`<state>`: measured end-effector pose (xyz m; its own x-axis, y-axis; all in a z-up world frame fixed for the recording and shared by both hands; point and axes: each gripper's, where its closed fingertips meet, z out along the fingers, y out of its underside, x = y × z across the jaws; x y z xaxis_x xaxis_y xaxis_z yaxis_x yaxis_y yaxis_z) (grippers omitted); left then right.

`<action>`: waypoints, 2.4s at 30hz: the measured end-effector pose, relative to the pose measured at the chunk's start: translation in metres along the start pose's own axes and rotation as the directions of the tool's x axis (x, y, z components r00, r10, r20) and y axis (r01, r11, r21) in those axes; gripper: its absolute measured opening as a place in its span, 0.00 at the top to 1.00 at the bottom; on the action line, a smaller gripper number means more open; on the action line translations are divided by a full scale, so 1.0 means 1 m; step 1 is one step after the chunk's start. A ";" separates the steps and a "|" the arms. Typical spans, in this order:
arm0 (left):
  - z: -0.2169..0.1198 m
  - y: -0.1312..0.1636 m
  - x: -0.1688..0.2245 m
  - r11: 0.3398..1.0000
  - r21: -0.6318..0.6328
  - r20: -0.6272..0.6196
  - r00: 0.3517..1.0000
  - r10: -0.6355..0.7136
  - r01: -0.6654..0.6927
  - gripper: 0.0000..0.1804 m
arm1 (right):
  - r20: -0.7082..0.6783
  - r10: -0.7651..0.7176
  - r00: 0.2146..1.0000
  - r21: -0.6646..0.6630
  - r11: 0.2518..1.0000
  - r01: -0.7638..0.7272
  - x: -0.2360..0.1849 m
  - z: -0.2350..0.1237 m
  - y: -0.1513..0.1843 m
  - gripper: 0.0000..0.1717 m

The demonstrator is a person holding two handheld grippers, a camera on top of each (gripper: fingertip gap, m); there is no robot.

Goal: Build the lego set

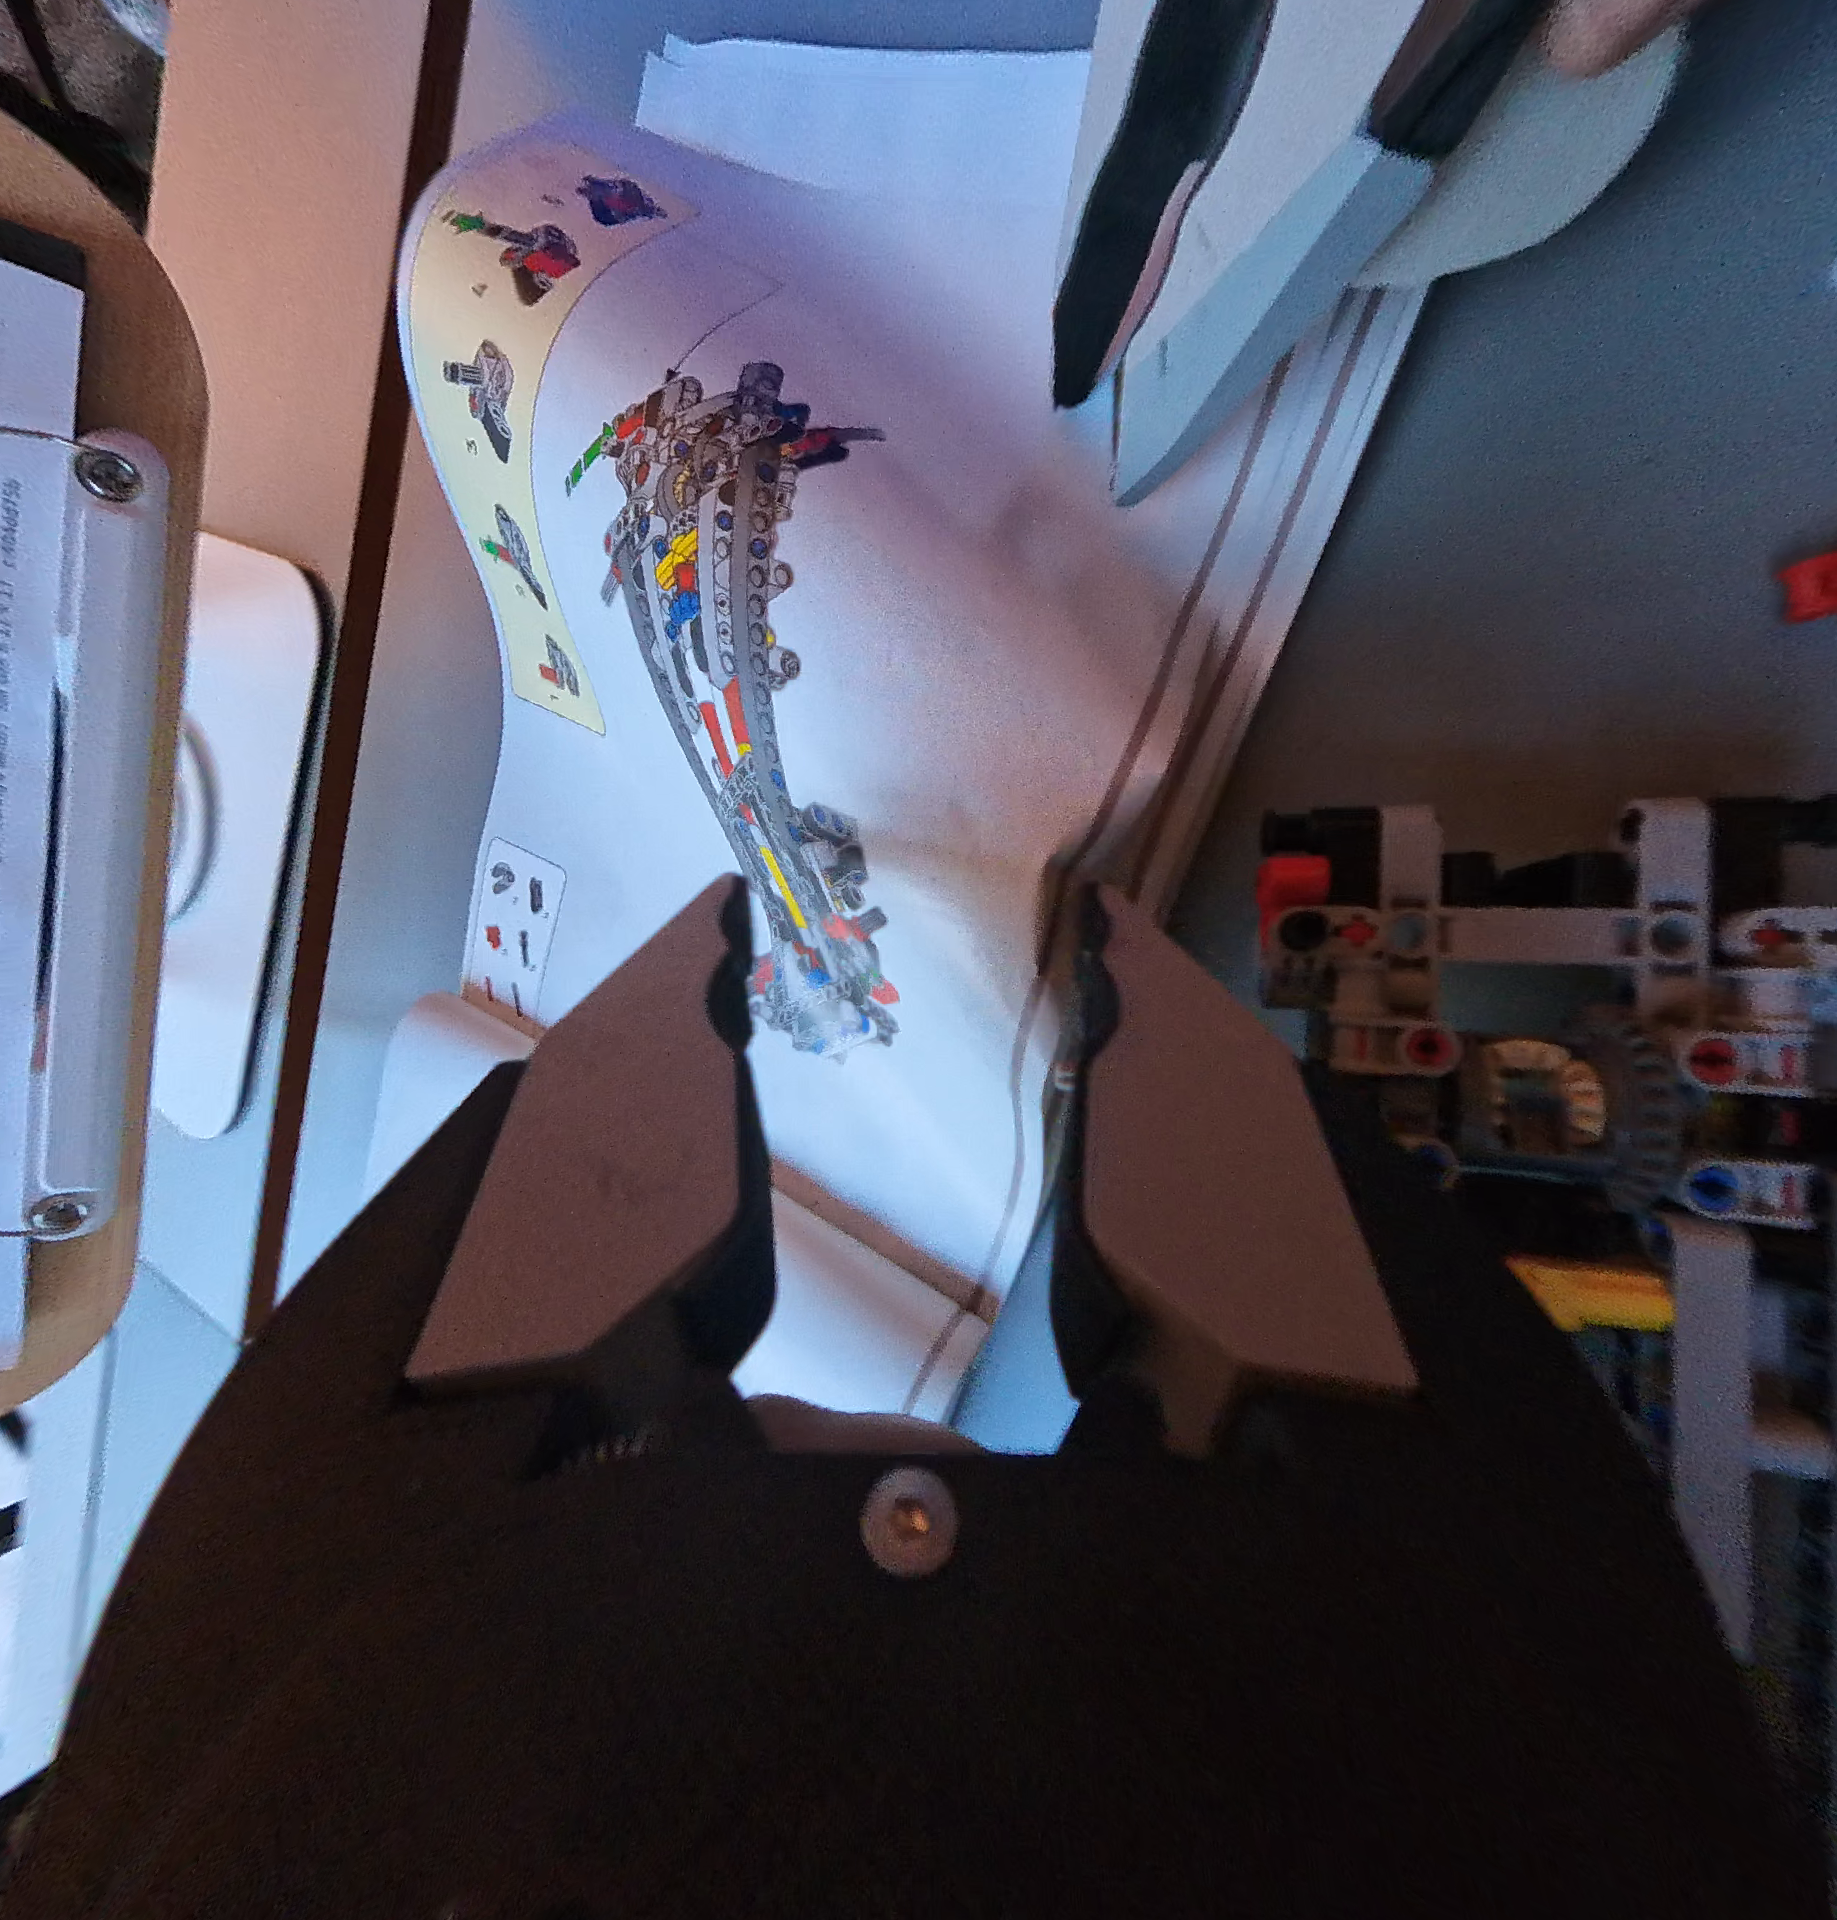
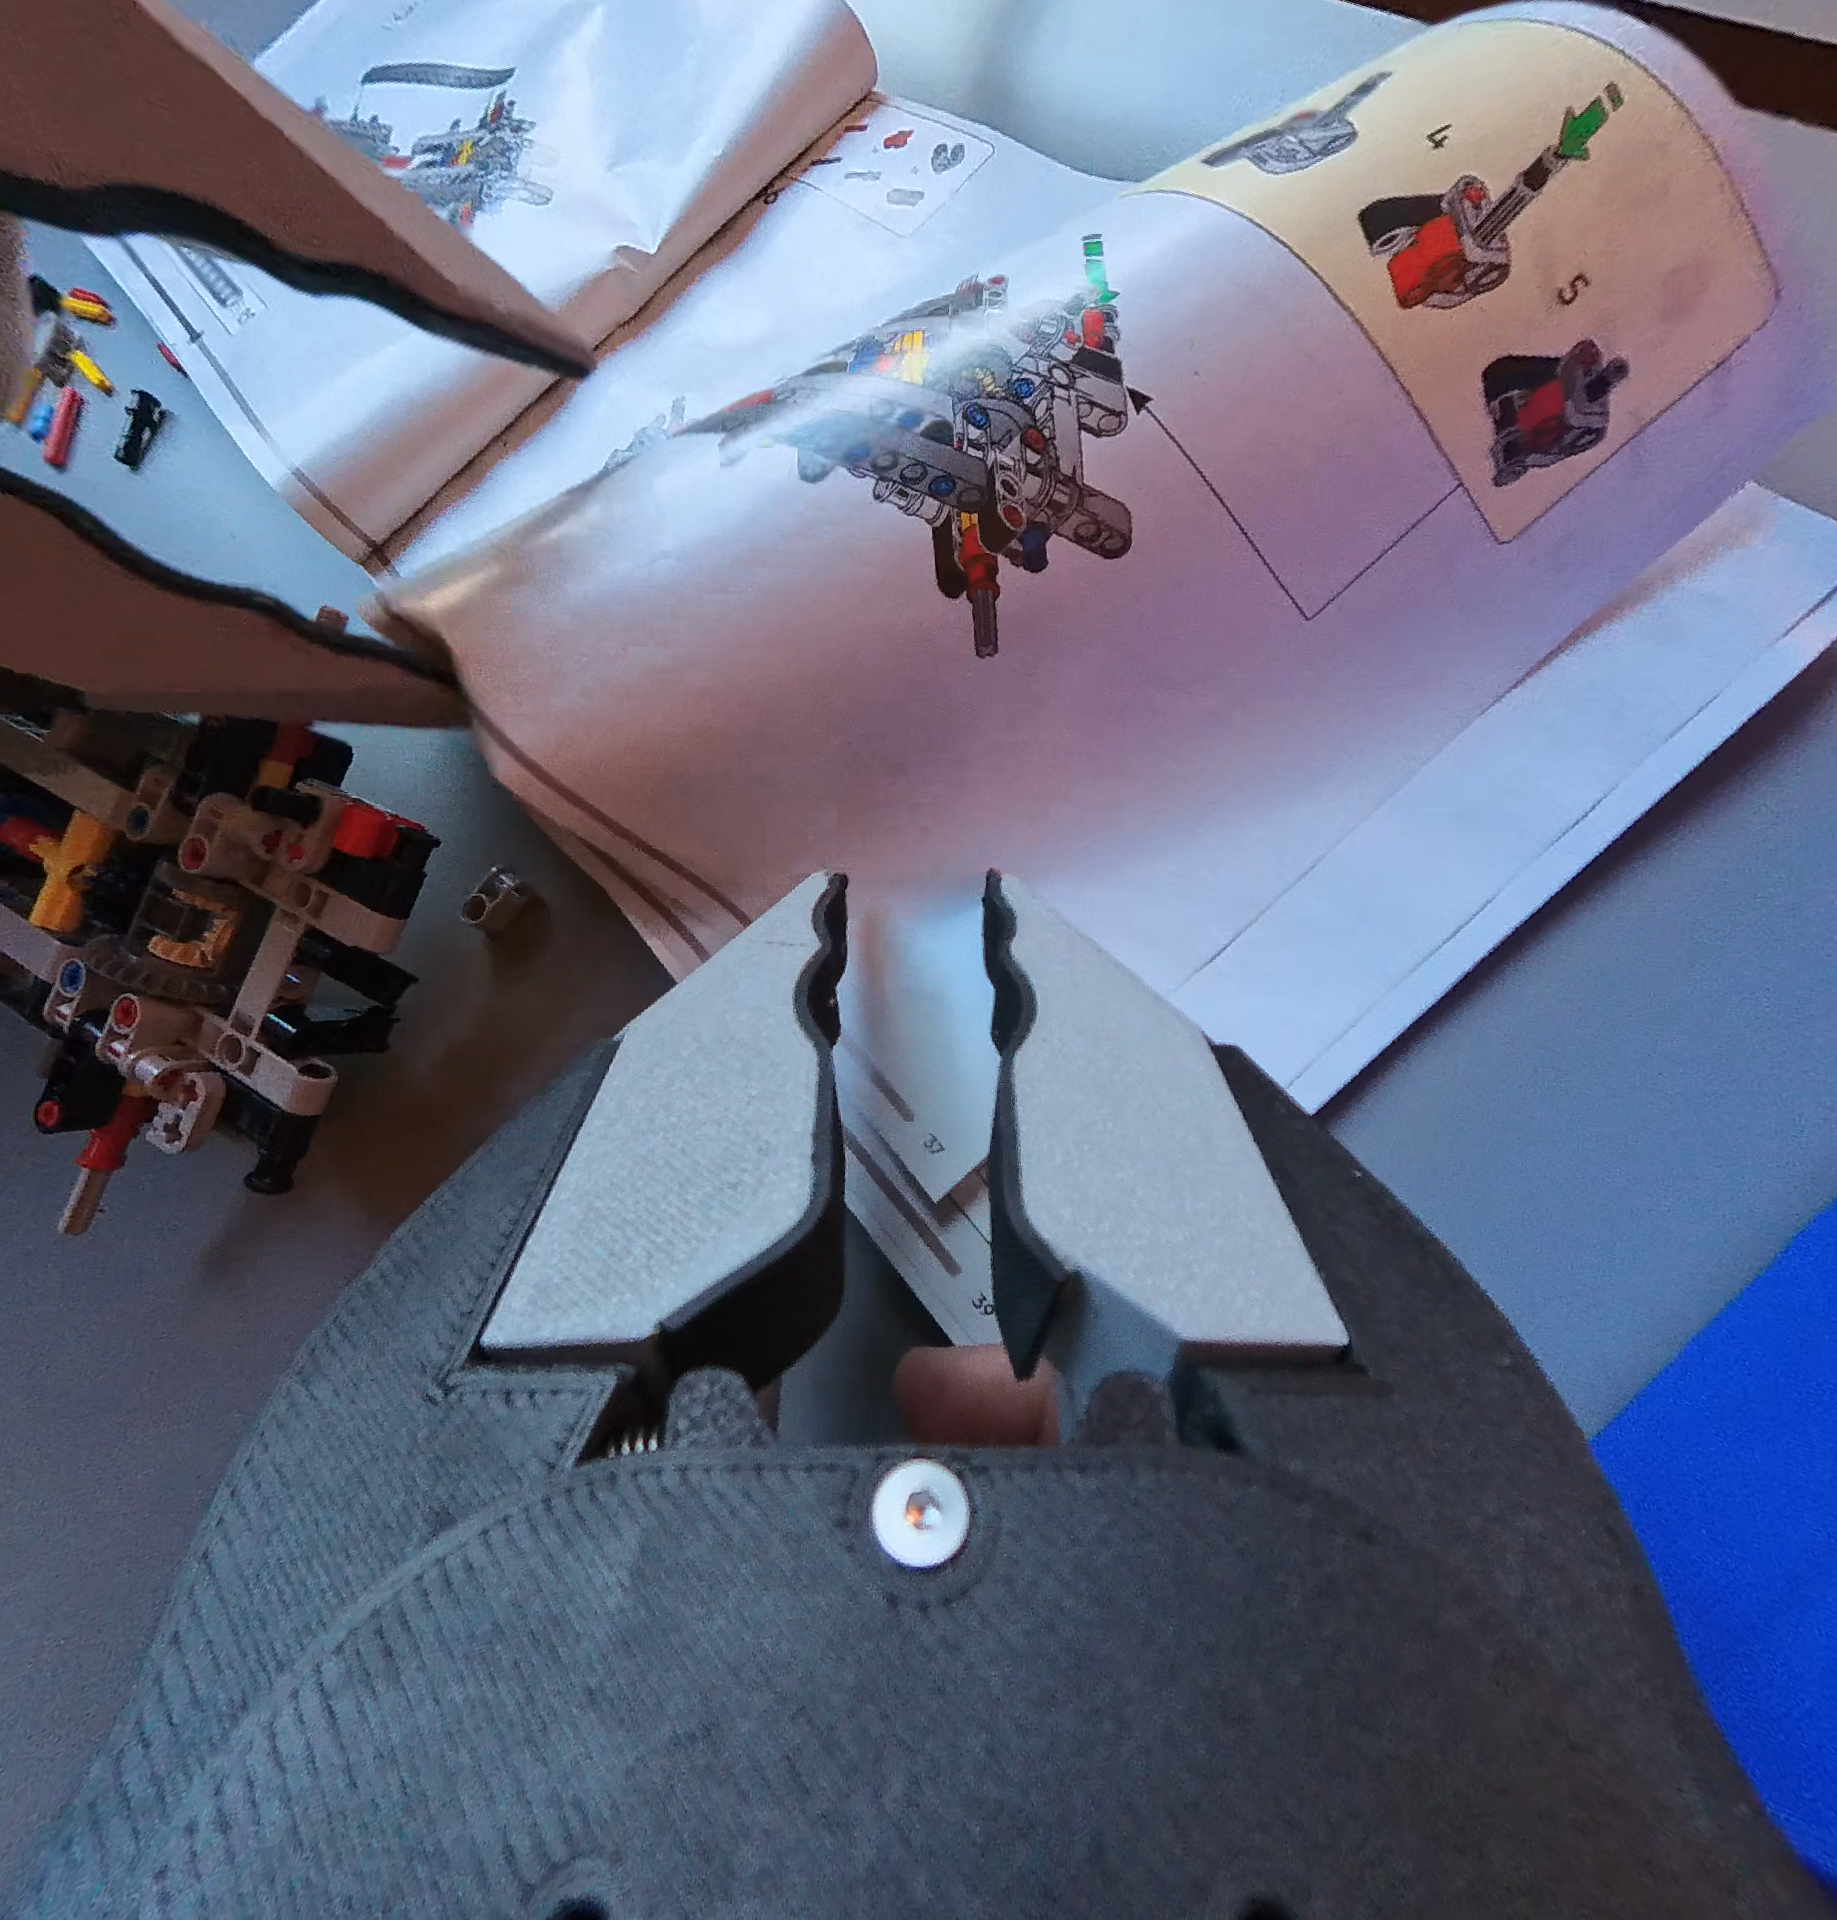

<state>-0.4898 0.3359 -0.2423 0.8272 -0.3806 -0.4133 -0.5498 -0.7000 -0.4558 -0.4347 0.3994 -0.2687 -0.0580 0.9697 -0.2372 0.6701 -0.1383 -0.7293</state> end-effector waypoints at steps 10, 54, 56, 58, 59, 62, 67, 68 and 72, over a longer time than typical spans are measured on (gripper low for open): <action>-0.005 0.009 -0.026 0.997 0.003 0.078 0.994 -0.071 0.071 1.00 | -0.017 -0.052 0.999 0.054 0.997 0.053 0.000 -0.019 -0.015 0.81; -0.141 0.241 -0.062 0.624 0.127 0.152 0.606 -0.780 0.771 0.83 | -0.187 -0.192 0.964 0.146 0.964 0.220 0.014 -0.034 -0.021 0.81; -0.139 0.240 -0.061 0.650 0.134 0.152 0.633 -0.759 0.748 0.83 | -0.193 -0.185 0.964 0.144 0.966 0.214 0.017 -0.032 -0.019 0.81; -0.132 0.236 -0.060 0.682 0.145 0.142 0.667 -0.731 0.717 0.83 | -0.204 -0.188 0.961 0.142 0.965 0.219 0.020 -0.032 -0.019 0.82; -0.127 0.233 -0.061 0.695 0.148 0.139 0.681 -0.719 0.704 0.83 | -0.212 -0.191 0.958 0.139 0.965 0.223 0.021 -0.031 -0.018 0.82; -0.115 0.222 -0.068 0.727 0.169 0.145 0.712 -0.687 0.666 0.83 | -0.242 -0.205 0.948 0.131 0.962 0.241 0.024 -0.032 -0.018 0.82; -0.110 0.226 -0.077 0.757 0.194 0.197 0.731 -0.653 0.624 0.82 | -0.218 -0.169 0.961 0.157 0.966 0.205 0.018 -0.034 -0.028 0.82; -0.111 0.231 -0.077 0.758 0.188 0.212 0.728 -0.652 0.624 0.82 | -0.198 -0.162 0.967 0.157 0.968 0.195 0.014 -0.033 -0.032 0.82; -0.120 0.249 -0.081 0.768 0.164 0.310 0.707 -0.636 0.619 0.82 | -0.105 -0.154 0.982 0.134 0.977 0.168 -0.004 -0.017 -0.059 0.81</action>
<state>-0.6800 0.1200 -0.2281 0.8984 0.3634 -0.2467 0.0708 -0.6741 -0.7352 -0.4615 0.4068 -0.2138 -0.0828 0.9951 -0.0533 0.5460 0.0006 -0.8378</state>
